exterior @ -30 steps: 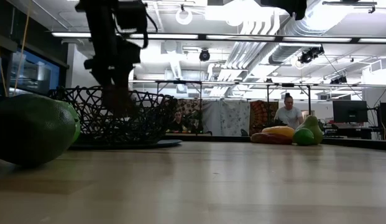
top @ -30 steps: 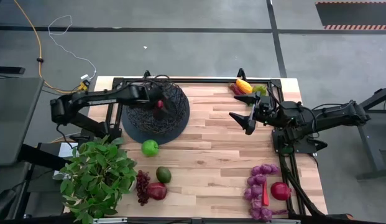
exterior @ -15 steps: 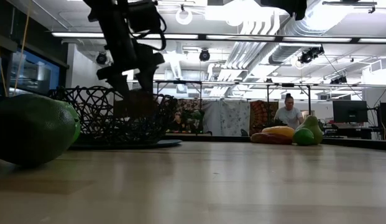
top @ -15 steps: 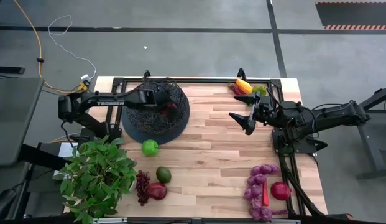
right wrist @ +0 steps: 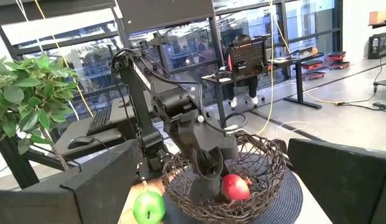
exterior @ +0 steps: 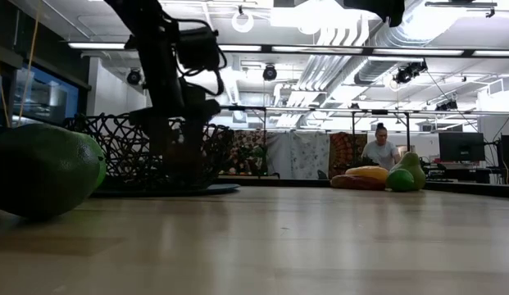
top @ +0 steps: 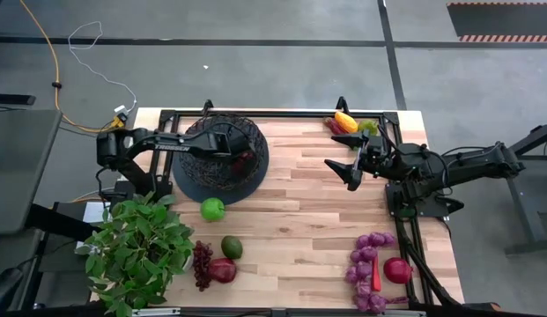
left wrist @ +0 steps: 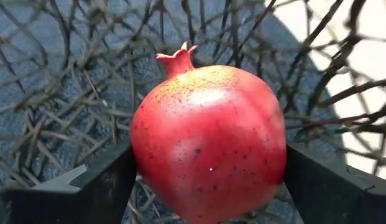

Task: Build produce basket
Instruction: Put the top pomegranate into the wire basket

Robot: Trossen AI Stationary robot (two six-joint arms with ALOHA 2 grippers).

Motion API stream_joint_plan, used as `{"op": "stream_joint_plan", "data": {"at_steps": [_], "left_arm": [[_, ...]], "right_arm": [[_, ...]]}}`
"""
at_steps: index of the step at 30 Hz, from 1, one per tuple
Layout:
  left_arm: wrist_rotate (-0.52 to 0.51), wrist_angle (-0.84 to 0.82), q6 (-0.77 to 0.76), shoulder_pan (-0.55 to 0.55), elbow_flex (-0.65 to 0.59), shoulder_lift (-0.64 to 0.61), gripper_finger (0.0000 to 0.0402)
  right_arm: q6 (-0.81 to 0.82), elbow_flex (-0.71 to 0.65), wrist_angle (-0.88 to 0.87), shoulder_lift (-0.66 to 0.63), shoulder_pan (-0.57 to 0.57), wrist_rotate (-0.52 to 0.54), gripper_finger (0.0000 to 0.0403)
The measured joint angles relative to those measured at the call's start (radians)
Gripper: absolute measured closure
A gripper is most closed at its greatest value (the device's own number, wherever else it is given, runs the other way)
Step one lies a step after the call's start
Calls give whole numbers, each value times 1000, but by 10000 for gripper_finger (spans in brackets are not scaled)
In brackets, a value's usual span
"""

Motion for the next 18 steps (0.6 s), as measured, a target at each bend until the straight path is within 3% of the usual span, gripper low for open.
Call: {"op": "stream_joint_plan", "data": {"at_steps": [18], "left_arm": [[35, 52, 0, -5, 2, 30, 55]], "right_arm": [[0, 0, -2, 0, 0, 0, 6]]}}
